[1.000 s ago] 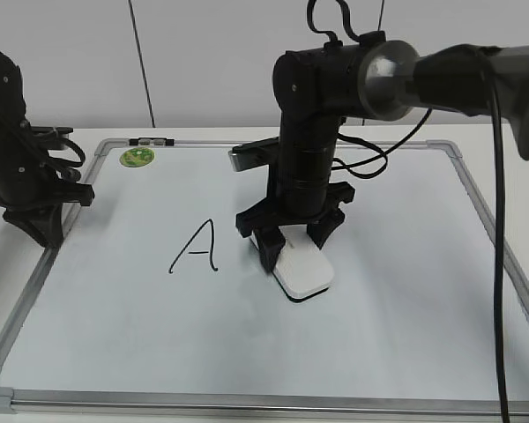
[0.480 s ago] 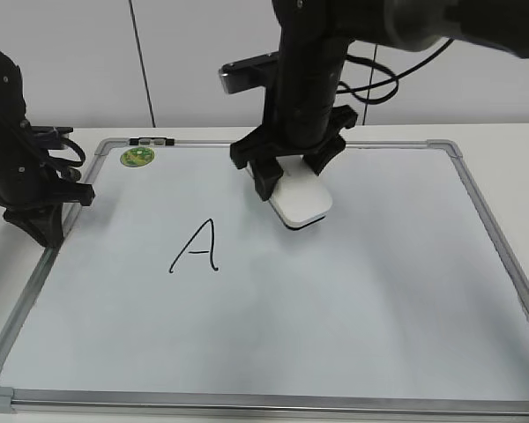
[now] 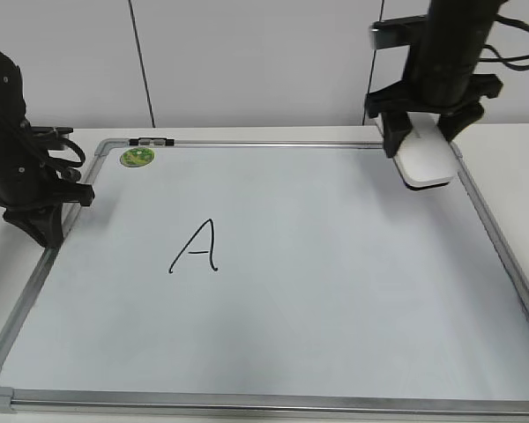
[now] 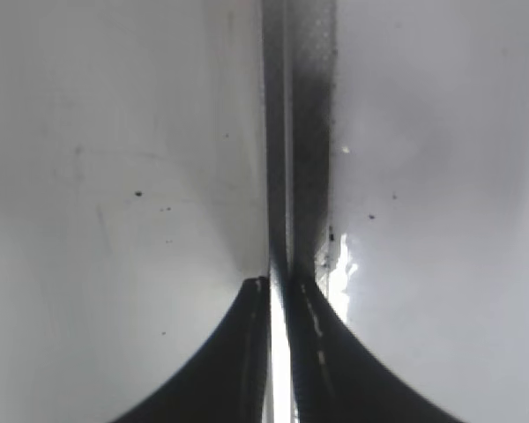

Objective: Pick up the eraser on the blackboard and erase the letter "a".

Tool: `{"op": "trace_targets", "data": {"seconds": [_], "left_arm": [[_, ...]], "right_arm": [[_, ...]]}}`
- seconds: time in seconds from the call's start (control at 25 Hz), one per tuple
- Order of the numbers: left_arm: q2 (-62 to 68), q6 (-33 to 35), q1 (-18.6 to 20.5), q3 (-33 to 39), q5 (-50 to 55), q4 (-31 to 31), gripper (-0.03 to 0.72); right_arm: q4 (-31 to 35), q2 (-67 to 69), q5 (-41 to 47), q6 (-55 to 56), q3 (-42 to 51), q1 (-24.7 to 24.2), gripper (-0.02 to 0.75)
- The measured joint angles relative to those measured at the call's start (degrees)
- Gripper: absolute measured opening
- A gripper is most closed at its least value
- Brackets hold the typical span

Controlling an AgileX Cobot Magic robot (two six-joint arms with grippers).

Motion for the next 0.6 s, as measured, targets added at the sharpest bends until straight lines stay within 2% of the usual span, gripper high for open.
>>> {"op": "trace_targets", "data": {"seconds": [0.24, 0.6], "left_arm": [[0.00, 0.00, 0.00, 0.00, 0.00, 0.00, 0.041], [0.00, 0.00, 0.00, 0.00, 0.00, 0.00, 0.041]], "right_arm": [[0.90, -3.77, 0.19, 0.12, 6.11, -7.62, 0.519], [1.83, -3.54, 0.24, 0.12, 10.31, -13.40, 0.519]]}}
